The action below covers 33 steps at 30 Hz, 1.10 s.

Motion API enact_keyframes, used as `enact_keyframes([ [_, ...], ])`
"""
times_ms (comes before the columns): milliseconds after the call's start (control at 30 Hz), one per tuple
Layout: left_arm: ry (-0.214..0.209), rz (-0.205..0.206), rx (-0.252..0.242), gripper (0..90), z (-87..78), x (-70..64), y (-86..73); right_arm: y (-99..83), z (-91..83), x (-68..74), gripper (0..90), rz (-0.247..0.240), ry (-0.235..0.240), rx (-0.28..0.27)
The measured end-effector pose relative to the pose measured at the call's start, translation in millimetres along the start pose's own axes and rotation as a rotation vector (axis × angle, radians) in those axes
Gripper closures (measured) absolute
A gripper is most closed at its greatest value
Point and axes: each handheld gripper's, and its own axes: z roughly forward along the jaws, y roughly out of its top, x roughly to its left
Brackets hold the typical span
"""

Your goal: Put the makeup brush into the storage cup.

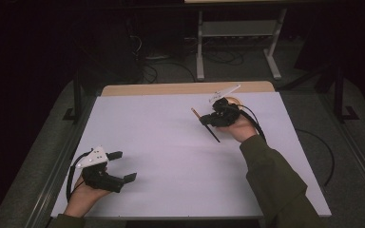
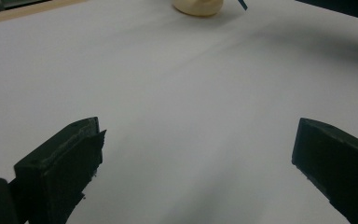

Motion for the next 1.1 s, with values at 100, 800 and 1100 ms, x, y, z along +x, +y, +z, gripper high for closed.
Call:
enact_keyframes([
  [100,0.0,-0.001,0.001,1.2,0.1,0.2,-0.2,1.1,-3.2,-1.1,83.1,-0.003,-0.01,-0.018],
  [800,0.004,-0.001,-0.002,1.2,0.0,-0.1,0.2,6.2,-27.3,-11.9,83.1,0.059,-0.074,-0.144],
  [1100,0.004,-0.004,-0.011,1.2,0.4,0.1,-0.2,11.7,-35.2,-15.7,83.2,0.07,-0.091,-0.166],
])
